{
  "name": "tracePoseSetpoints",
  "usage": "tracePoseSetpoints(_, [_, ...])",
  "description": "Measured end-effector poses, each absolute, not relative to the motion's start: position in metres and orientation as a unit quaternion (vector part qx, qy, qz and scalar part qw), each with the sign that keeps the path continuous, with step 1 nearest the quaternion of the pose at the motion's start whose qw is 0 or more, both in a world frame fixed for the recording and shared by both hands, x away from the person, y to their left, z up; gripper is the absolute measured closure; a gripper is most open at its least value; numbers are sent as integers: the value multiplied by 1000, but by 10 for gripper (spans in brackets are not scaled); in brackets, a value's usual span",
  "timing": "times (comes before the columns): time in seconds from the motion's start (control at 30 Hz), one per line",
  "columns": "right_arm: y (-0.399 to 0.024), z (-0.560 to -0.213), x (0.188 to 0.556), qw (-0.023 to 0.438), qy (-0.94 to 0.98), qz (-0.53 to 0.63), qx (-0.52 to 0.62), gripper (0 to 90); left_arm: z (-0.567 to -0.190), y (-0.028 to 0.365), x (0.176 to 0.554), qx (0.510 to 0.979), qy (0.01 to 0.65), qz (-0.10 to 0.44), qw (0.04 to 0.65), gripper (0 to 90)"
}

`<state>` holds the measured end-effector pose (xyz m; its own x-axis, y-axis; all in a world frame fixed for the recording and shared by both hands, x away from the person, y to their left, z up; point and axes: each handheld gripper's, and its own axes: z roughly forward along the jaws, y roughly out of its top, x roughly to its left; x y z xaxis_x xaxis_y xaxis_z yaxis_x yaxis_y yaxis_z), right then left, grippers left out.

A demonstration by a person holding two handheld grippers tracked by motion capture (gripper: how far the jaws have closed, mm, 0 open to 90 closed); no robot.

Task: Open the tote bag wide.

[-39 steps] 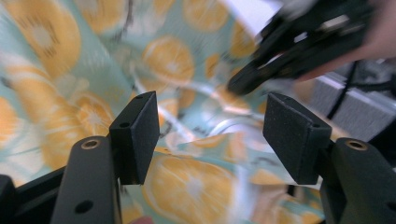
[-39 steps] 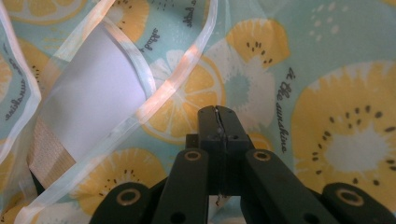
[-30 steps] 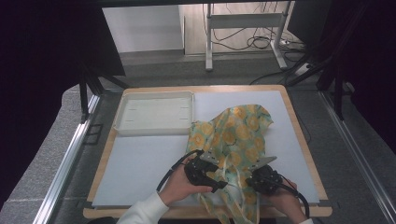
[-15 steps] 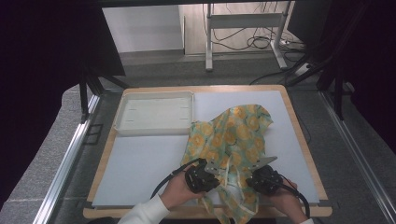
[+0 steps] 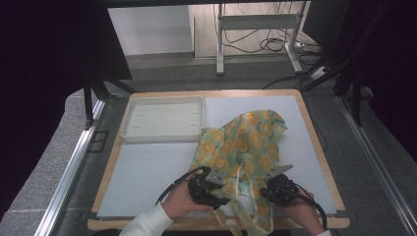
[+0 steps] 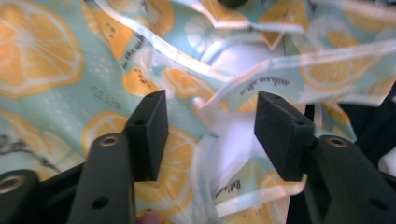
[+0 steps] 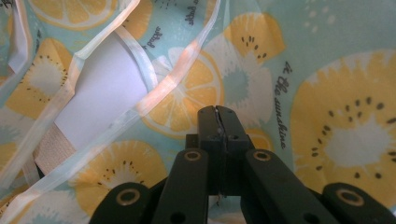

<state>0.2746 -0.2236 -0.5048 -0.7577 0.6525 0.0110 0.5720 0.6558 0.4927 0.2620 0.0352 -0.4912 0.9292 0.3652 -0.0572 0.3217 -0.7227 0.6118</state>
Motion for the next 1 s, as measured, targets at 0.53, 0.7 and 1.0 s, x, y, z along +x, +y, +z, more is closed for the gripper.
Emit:
tracePoseSetpoints(0.53, [-224, -505, 274, 84, 906, 241, 339, 890, -505, 33, 266, 934, 189, 52, 298, 852])
tracePoseSetpoints(0.7, [-223, -505, 274, 84, 906, 240, 339, 890, -500, 37, 267, 928, 195, 48, 312, 890])
tracePoseSetpoints(1.0, [-231, -494, 273, 86, 896, 268, 343, 882, -483, 53, 270, 910, 213, 33, 355, 898])
